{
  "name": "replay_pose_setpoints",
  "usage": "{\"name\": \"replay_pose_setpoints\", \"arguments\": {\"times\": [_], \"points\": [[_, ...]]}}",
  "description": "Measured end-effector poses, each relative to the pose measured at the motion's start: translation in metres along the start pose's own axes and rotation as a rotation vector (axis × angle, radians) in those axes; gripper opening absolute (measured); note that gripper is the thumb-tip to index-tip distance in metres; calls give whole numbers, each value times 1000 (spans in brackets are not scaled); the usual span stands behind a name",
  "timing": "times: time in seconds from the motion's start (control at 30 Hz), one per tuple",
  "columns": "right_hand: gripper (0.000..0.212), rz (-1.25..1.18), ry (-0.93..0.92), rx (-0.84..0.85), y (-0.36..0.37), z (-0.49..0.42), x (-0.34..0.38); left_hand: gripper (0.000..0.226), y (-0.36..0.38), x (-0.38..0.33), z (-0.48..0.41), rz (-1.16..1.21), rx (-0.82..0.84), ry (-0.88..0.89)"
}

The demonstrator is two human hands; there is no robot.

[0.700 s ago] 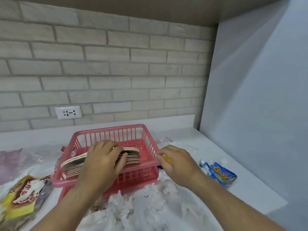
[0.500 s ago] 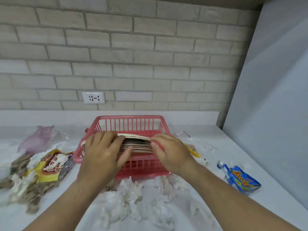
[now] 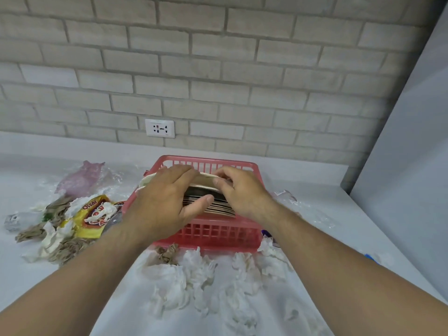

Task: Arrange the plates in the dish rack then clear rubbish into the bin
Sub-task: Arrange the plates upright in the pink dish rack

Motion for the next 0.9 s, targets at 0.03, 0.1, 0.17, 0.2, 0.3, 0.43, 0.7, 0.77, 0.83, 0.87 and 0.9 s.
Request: {"name": "replay_pose_setpoints", "arguments": {"times": [0.03,0.1,0.17,0.2,0.3,0.43,0.7,0.77,0.83,0.87,0.9], "points": [[13,26,22,8,-1,-4,-2,65,1,1,-4,27,23,16],[12,84,50,4,-5,-14,-4,80,8,5,-13,57,137,30],[13,138,59,7,-8,-24,-5,96,17,9,-20,39,268,51],[14,163,72,24,-7,-29,-6,102,19,9,-22,10,308,77],[15,332,129,66,-4,-43,-13,100,22,6,-17,-132,305,208],[15,265,258,42,-29,-43,-31,56,18,7,-8,-163,194,268],[39,272,245,-336,-94,-20,-18,46,28,51,-43,-60,374,275],[49,340,275,-396,-89,-15,-17,42,27,63,-63,-48,392,270],[52,382,326,-450,-77,-9,-22,36,28,78,-85,-43,440,228],[52,403,351,-465,-70,-8,-25,35,29,85,-95,-37,458,197],[51,420,373,-469,-62,-7,-29,35,30,91,-103,-30,461,172]]}}
Point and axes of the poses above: each hand's wrist, its own z-axis away from the middle knuckle, its own y-axis out of the palm, x = y × z, the point moved 8 cm from there along -z, towards the middle knuckle, and after that the axes turned 6 degrees about x, right-handed, at the moved point
